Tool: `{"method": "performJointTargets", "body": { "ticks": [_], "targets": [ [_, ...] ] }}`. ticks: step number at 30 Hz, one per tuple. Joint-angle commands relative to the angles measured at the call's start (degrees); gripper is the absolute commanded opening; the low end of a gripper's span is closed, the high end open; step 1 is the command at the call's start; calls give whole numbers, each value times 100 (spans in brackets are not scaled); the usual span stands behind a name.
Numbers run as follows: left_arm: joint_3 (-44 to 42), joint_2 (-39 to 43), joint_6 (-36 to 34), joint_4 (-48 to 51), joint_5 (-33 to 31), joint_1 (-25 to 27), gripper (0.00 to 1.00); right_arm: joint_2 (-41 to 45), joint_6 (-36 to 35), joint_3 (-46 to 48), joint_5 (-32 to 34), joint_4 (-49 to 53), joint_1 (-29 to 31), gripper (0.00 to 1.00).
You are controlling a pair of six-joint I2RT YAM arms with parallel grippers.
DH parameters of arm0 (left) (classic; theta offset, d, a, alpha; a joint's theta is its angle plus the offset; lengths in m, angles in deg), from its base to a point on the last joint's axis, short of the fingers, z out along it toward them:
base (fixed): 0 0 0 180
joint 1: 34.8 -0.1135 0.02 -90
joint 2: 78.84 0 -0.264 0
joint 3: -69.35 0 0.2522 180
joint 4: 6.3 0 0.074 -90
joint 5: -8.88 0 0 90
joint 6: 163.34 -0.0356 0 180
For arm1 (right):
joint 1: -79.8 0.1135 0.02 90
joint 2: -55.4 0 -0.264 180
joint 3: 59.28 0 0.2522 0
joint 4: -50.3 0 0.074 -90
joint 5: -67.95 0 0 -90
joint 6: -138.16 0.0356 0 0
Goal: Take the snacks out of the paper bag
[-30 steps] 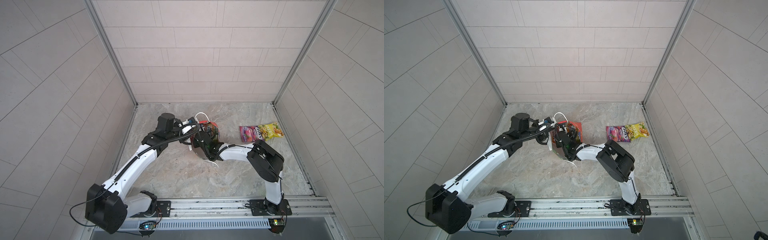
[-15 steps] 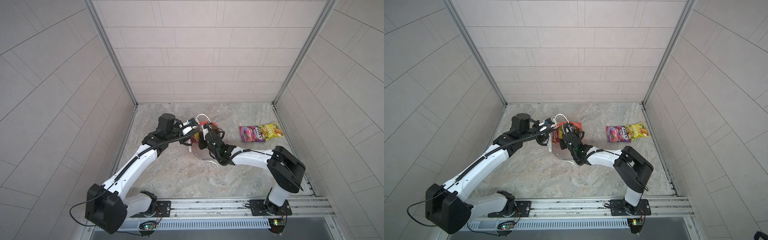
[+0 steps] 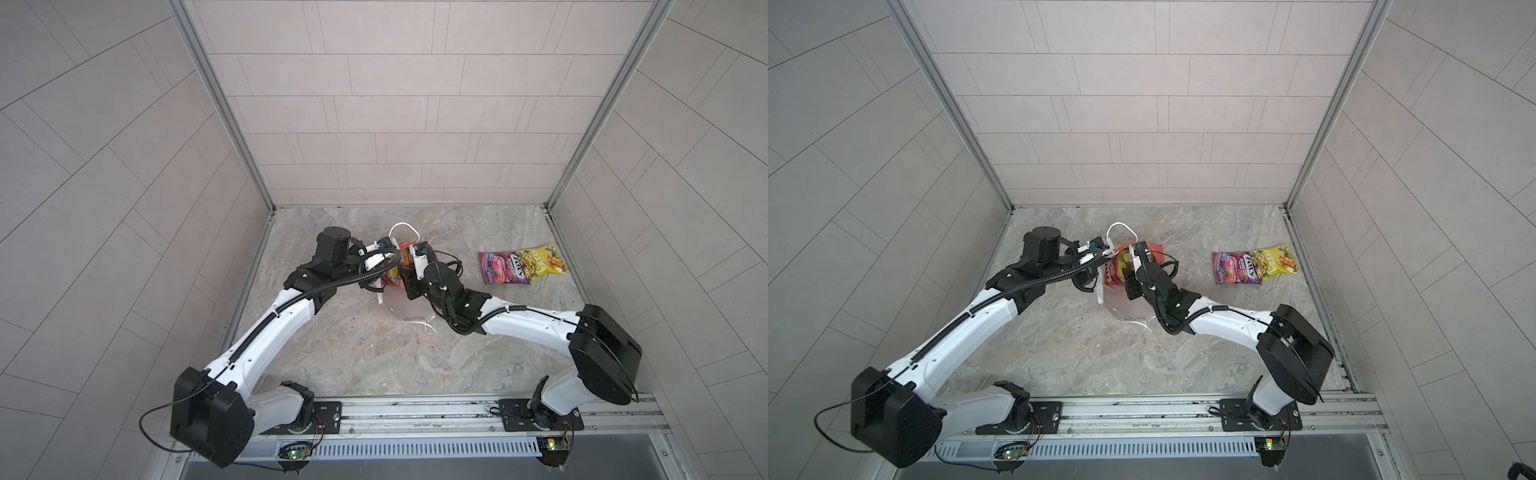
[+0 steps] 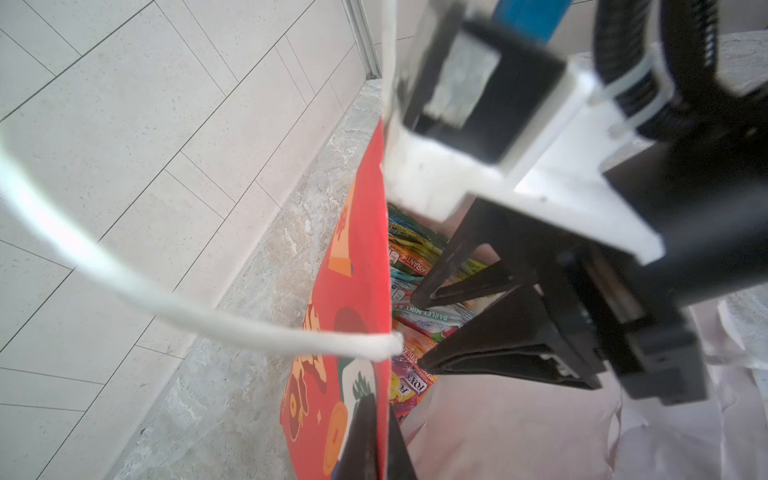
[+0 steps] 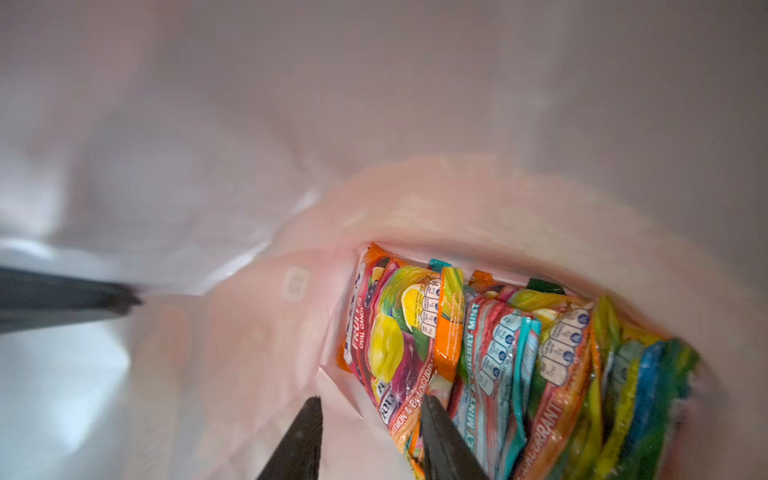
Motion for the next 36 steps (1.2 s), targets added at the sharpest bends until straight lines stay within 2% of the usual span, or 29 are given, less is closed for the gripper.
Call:
{"method": "performJointTargets", "body": {
  "ticks": [1, 4, 9, 20, 30, 32, 36],
  "targets": [
    [-107, 206, -237, -65, 718, 36, 0, 481, -44, -55, -191, 185, -23, 43],
    [-265, 338, -392, -178, 991, 40, 0, 681, 5, -10, -357, 292, -30, 45],
    [-338, 348, -666, -155, 1053, 57, 0, 635, 92, -80, -501, 528, -8, 46],
    [-261, 206, -496, -248, 671, 119, 0, -23, 109, -140, 399, 637, 213, 45],
    [-269, 320, -284, -408, 603, 178, 0, -993, 638, -830, 1084, 931, 244, 53],
    [-295, 351, -175, -519, 467, 190, 0, -1026, 783, -846, 1095, 913, 263, 53],
    [-304, 388, -137, -535, 279, 189, 0, -772, 533, -469, 1142, 496, 476, 54]
  ]
}}
